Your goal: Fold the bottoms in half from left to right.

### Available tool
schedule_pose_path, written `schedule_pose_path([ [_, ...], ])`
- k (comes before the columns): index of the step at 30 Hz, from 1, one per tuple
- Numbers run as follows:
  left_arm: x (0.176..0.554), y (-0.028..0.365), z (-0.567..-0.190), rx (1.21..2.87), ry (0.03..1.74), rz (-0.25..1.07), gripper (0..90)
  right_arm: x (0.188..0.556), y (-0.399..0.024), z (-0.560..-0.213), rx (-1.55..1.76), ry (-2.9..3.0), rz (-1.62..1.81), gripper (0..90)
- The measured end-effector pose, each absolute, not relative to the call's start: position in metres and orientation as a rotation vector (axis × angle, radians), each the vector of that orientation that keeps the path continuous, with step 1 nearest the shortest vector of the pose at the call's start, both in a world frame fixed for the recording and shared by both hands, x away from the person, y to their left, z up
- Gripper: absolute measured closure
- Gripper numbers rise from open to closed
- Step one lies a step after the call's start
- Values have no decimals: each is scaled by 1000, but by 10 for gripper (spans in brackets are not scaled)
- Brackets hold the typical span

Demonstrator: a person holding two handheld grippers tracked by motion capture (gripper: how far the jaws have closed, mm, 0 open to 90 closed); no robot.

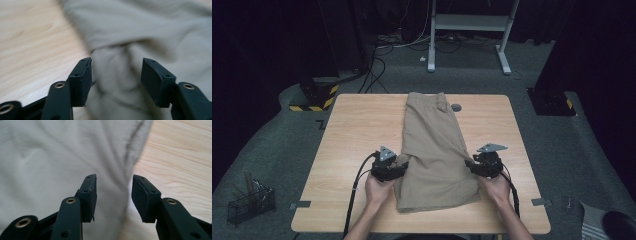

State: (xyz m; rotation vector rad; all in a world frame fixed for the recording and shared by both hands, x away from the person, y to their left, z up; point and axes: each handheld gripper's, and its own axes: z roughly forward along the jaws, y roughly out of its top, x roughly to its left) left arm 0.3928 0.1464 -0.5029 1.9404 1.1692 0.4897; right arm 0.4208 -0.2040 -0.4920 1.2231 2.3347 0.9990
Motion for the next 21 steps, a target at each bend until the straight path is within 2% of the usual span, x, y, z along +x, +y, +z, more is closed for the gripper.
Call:
schedule_pose_path([
  [3,395,133,-510,2012,1149,505,399,410,-201,-498,1245,2371,971,504],
  [5,397,130,-517,2037,1163,503,399,405,-202,-505,1253,2367,923,528],
  [8,395,132,-523,2049,1160,521,394,397,-206,-512,1226,2359,910,727],
  [11,389,133,-521,2089,1152,538,393,390,-208,-511,1201,2381,915,807],
  [13,383,137,-520,2108,1134,544,391,382,-208,-510,1146,2405,895,827],
  [16,377,143,-520,2103,1140,531,386,374,-209,-509,1118,2449,922,821],
  [19,378,145,-517,2098,1150,546,388,374,-212,-506,1157,2399,951,691],
  [21,381,143,-511,2080,1144,567,390,382,-215,-501,1221,2352,1013,649],
])
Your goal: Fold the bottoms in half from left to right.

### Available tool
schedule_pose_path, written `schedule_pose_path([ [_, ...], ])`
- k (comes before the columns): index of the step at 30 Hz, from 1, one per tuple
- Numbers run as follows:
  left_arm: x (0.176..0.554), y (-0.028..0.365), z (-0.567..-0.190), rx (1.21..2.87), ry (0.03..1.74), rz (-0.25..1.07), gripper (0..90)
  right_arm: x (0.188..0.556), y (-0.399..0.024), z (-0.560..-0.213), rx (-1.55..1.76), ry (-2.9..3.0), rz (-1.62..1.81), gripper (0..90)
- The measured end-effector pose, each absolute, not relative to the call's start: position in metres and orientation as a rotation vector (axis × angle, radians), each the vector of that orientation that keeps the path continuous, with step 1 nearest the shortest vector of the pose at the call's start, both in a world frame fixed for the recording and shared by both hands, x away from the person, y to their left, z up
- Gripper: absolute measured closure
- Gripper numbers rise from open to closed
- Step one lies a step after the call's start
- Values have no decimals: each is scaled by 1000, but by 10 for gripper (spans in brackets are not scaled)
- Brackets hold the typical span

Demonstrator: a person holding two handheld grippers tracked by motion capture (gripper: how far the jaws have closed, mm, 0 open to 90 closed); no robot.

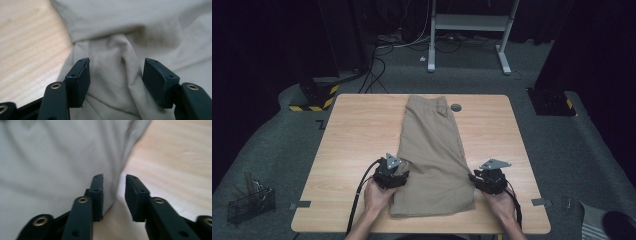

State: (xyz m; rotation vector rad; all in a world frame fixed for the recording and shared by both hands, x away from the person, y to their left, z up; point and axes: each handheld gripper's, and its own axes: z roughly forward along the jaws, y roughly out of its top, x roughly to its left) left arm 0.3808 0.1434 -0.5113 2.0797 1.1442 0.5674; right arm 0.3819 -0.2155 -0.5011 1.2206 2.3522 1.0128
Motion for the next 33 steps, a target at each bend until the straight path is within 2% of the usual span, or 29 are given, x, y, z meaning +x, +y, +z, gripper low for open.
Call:
schedule_pose_path([
  [6,402,132,-503,2038,1155,565,394,421,-195,-492,1276,2296,1062,603],
  [12,408,128,-516,2114,1168,561,391,456,-171,-502,1300,2296,1022,678],
  [16,404,131,-520,2098,1159,558,390,471,-164,-503,1339,2260,1060,703],
  [18,402,134,-521,2091,1157,553,390,480,-161,-507,1360,2285,1003,748],
  [21,395,141,-523,2069,1155,539,390,480,-159,-512,1310,2318,950,873],
  [24,383,151,-525,2057,1143,529,394,468,-164,-509,1250,2332,917,895],
  [29,362,158,-521,2098,1090,483,404,445,-187,-504,1268,2326,966,868],
  [31,362,158,-517,2059,1072,478,403,441,-189,-501,1259,2318,947,748],
  [33,367,158,-507,1997,1063,516,403,442,-190,-496,1270,2284,982,680],
])
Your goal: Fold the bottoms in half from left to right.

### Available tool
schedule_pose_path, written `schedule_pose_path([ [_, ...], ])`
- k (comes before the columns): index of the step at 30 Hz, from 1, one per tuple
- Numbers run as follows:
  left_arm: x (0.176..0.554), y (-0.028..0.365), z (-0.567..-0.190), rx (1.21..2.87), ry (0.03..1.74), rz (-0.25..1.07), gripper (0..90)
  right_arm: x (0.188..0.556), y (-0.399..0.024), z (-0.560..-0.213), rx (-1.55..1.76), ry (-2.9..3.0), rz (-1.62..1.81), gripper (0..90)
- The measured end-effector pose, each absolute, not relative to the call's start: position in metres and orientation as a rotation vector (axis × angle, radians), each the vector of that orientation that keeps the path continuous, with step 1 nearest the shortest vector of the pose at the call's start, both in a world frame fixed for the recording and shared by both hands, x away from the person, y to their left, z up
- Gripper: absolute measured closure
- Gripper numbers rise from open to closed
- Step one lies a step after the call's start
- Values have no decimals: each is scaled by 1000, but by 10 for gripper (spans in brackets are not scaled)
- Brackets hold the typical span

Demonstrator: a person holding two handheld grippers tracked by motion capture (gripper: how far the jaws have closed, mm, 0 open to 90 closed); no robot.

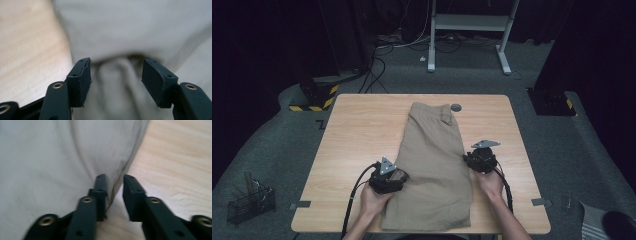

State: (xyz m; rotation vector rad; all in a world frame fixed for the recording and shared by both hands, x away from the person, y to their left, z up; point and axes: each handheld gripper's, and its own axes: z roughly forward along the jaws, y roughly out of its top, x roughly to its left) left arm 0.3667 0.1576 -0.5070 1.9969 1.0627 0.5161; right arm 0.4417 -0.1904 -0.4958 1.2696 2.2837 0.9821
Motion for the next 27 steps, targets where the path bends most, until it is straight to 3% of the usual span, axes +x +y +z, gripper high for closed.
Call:
schedule_pose_path([
  [6,409,151,-500,1939,1168,527,418,467,-179,-495,1323,2225,1053,627],
  [7,418,149,-502,1951,1187,514,429,472,-176,-497,1334,2229,1041,645],
  [11,434,143,-517,2034,1239,503,543,483,-165,-508,1307,2219,987,874],
  [15,425,145,-520,2058,1192,577,691,488,-173,-516,1323,2215,913,900],
  [17,422,148,-520,2071,1177,595,713,491,-183,-515,1352,2181,875,900],
  [20,420,153,-519,2045,1213,565,674,486,-199,-511,1404,2161,930,895],
  [23,410,156,-515,2008,1197,545,514,459,-194,-497,1296,2186,1014,782],
  [27,387,152,-507,2037,1091,554,417,426,-178,-490,1190,2259,1091,660],
])
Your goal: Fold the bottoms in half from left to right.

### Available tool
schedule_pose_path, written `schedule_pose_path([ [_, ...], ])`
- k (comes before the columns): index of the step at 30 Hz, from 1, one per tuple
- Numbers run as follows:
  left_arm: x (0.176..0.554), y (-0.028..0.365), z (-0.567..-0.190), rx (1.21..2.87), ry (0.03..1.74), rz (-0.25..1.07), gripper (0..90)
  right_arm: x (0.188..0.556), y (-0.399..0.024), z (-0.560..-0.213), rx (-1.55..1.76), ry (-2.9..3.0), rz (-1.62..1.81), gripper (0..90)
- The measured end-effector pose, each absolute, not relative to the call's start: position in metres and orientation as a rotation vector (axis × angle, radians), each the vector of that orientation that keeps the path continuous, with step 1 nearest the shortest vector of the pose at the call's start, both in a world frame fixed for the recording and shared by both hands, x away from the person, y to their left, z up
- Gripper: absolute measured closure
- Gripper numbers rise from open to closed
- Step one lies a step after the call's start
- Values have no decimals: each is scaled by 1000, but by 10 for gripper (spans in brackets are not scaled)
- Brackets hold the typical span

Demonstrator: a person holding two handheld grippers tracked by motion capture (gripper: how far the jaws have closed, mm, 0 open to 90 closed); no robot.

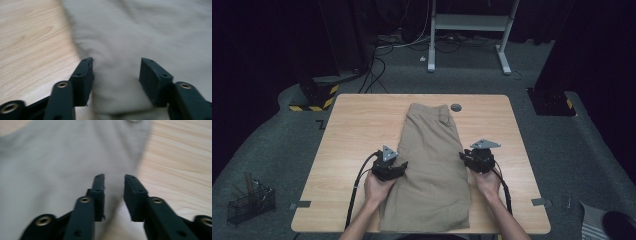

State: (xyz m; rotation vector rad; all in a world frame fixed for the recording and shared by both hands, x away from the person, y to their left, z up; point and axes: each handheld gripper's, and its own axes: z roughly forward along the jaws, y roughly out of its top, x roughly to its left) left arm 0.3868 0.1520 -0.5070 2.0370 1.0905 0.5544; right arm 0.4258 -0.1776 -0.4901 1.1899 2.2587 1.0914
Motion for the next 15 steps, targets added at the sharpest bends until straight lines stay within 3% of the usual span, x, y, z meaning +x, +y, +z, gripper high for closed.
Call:
schedule_pose_path([
  [6,377,152,-521,2057,1094,535,397,404,-155,-505,1097,2356,998,592],
  [11,392,145,-526,2064,1088,594,407,420,-159,-517,1105,2326,924,649],
  [15,419,134,-523,2078,1109,598,405,446,-167,-516,1159,2286,878,618],
])
